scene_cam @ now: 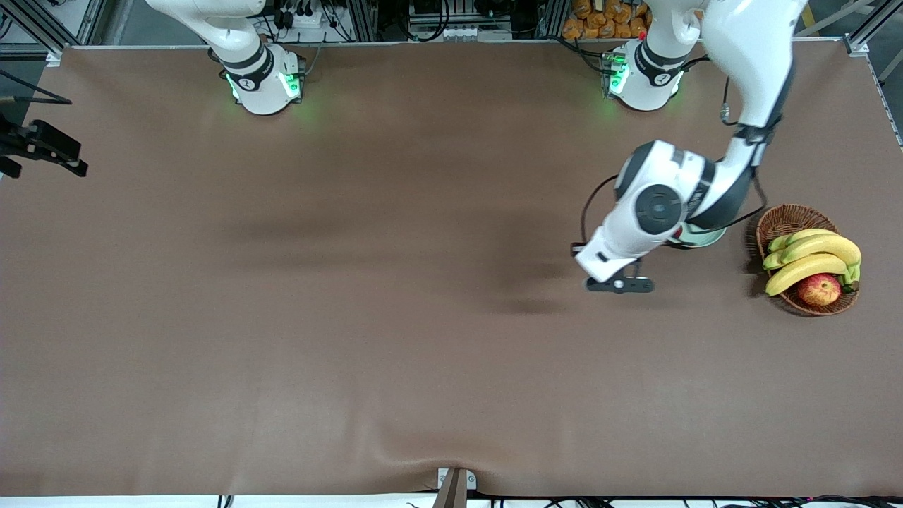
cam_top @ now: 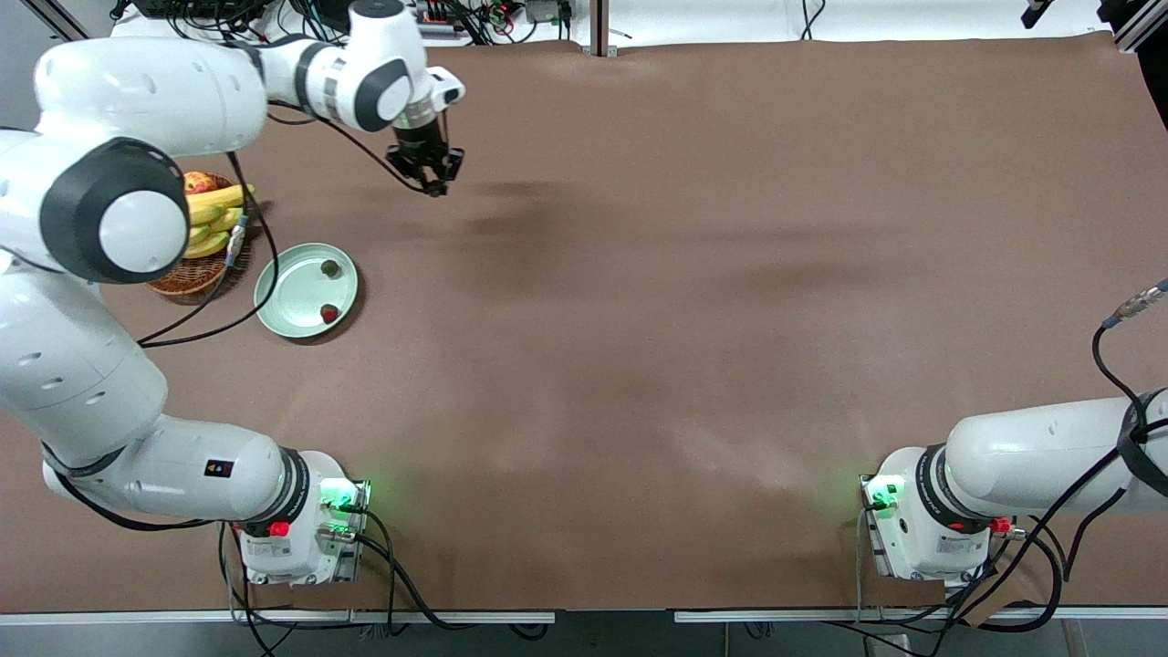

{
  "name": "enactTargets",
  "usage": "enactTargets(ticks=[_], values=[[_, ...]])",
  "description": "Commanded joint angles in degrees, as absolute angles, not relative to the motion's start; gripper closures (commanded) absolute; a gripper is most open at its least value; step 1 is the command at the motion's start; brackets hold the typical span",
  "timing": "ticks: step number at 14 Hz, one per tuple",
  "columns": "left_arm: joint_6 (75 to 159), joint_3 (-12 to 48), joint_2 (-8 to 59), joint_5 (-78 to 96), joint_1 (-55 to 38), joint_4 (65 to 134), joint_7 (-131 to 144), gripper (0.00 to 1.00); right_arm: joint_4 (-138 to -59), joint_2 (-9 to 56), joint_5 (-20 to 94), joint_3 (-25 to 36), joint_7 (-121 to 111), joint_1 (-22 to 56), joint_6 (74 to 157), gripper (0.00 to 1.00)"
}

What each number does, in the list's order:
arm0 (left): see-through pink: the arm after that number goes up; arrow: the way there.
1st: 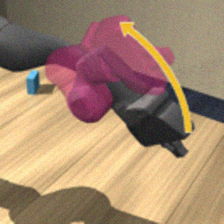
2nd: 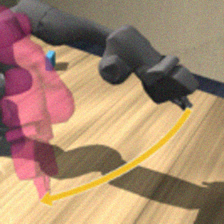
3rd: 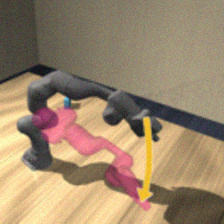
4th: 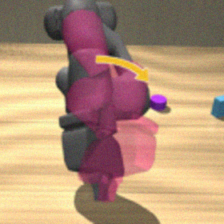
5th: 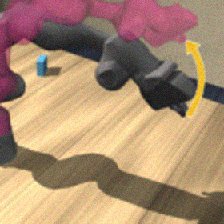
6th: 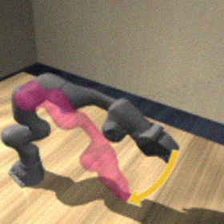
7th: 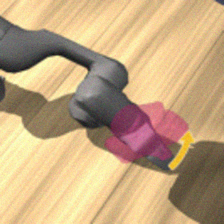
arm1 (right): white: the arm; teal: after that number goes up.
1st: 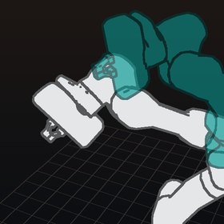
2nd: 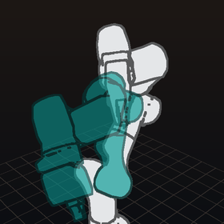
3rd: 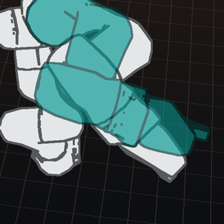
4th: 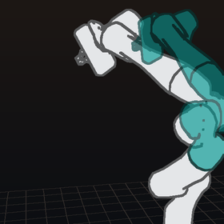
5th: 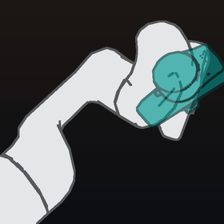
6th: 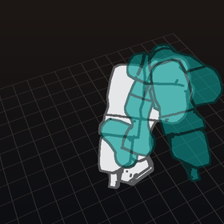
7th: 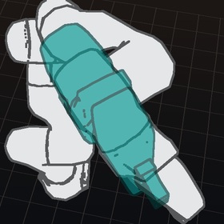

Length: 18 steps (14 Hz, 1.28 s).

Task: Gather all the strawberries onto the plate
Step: 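Grasp the last strawberry with the left gripper while the right arm withdraws, then lower the strawberry onto the plate and open the left gripper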

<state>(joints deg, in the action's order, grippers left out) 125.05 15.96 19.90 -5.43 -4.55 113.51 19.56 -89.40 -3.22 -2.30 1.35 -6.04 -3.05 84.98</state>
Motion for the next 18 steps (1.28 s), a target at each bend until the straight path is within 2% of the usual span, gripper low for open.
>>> enactTargets(ticks=[1, 5, 9, 11, 13, 18], values=[[125.0, 16.6, 14.1, -6.6, 0.7, 120.1, 13.8, 0.89, -85.3, -1.0, -2.6, 0.7, -5.1, -3.8, 82.7, 0.0], [125.1, 16.6, 10.5, -6.6, 9.9, 125.0, 1.9, 0.88, -85.0, 0.2, -0.8, 0.7, -4.4, -3.9, 82.8, 0.0], [125.3, 16.6, 11.1, -6.6, 17.3, 127.0, -6.3, 0.87, -85.1, 0.1, 0.5, 0.7, -3.3, -3.9, 82.7, 0.0], [126.6, 16.5, 12.6, -6.6, 18.1, 128.4, -6.9, 0.87, -85.2, 0.1, 0.8, 0.8, -3.6, -4.2, 83.1, 0.0], [131.5, 16.4, 14.2, -6.6, 18.2, 130.8, -7.0, 0.82, -85.4, 0.1, 1.8, 0.9, -4.0, -4.3, 83.4, 0.0], [131.9, 16.3, 14.2, -6.6, 21.5, 132.2, -11.1, 0.78, -85.6, -0.1, 2.6, 1.0, -4.0, -5.4, 83.6, 0.0]])
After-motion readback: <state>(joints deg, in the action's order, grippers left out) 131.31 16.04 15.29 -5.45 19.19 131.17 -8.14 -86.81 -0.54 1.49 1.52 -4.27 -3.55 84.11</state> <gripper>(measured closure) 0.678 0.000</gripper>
